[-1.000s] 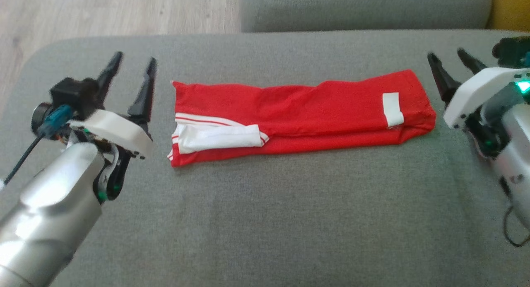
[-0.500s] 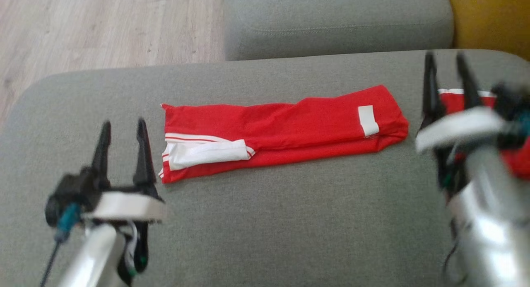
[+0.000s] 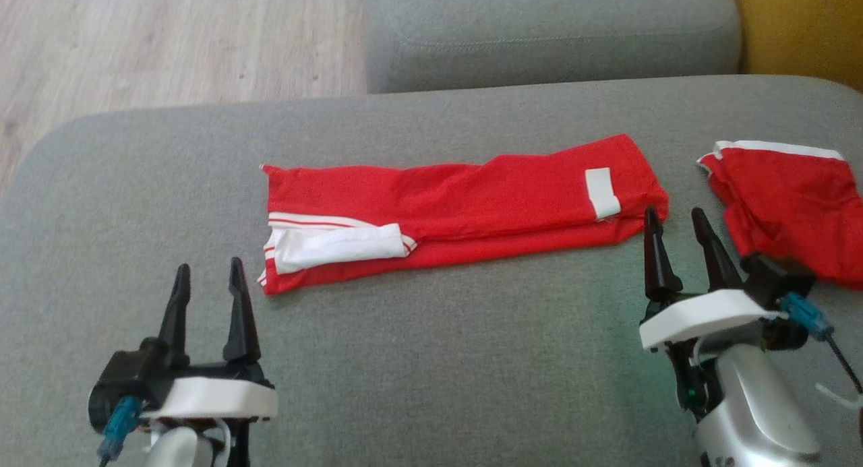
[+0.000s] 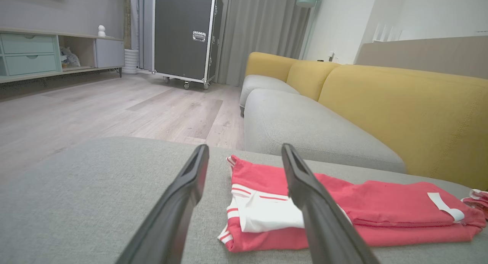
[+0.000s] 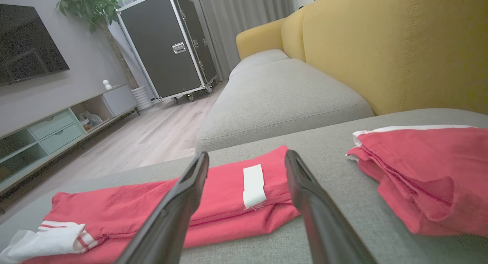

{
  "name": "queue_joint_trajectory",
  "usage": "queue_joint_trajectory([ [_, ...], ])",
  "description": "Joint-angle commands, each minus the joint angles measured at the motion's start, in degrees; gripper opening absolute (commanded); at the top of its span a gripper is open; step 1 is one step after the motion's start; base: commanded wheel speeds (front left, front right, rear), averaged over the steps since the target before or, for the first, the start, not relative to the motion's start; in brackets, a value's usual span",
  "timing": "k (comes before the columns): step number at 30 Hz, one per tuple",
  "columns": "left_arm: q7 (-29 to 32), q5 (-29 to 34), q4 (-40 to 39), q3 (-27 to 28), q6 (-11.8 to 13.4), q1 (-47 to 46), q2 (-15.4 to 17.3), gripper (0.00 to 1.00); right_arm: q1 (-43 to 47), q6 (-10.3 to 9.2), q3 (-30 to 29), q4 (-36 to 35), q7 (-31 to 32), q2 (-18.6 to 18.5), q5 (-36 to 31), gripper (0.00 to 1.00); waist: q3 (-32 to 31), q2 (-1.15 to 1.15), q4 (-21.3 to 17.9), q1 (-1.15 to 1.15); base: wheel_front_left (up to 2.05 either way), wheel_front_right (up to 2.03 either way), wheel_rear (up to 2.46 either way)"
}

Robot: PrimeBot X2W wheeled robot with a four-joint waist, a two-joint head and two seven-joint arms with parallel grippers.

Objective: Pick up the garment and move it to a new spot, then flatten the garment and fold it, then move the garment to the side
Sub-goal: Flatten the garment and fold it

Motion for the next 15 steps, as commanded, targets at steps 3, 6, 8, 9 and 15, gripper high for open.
queue_joint_trajectory([
  [3, -0.28, 2.14, -0.51, 3.17, -2.35, -4.30, -1.25, 1.00, -4.34, -0.04, 0.58, -1.17, -0.57, 0.16, -2.19, 1.00, 2.25, 0.00, 1.52, 0.00, 0.00, 0.00, 0.00],
  [6, -0.28, 3.43, 0.20, 3.87, -3.90, -5.78, -2.47, 1.00, -7.32, -0.04, -1.81, 0.24, 0.75, 0.16, -5.26, 1.00, 4.52, 0.00, 2.74, 0.00, 0.00, 0.00, 0.00],
  [8, -0.28, 4.11, 0.71, 4.40, -4.80, -7.04, -3.09, 1.00, -10.04, -0.04, -4.14, 1.92, 2.66, 0.16, -7.65, 1.00, 6.42, 0.00, 3.81, 0.00, 0.00, 0.00, 0.00],
  [9, -0.28, 4.49, 1.01, 4.50, -5.28, -7.80, -3.37, 1.00, -11.47, -0.04, -5.81, 3.13, 4.10, 0.16, -8.98, 1.00, 7.38, 0.00, 4.43, 0.00, 0.00, 0.00, 0.00],
  [15, -0.28, 6.26, 3.04, 4.37, -7.89, -12.38, -5.42, 1.00, -20.52, -0.04, -19.70, 13.50, 10.88, 0.03, -16.38, 1.00, 11.78, 0.00, 8.91, 0.00, 0.00, 0.00, 0.00],
])
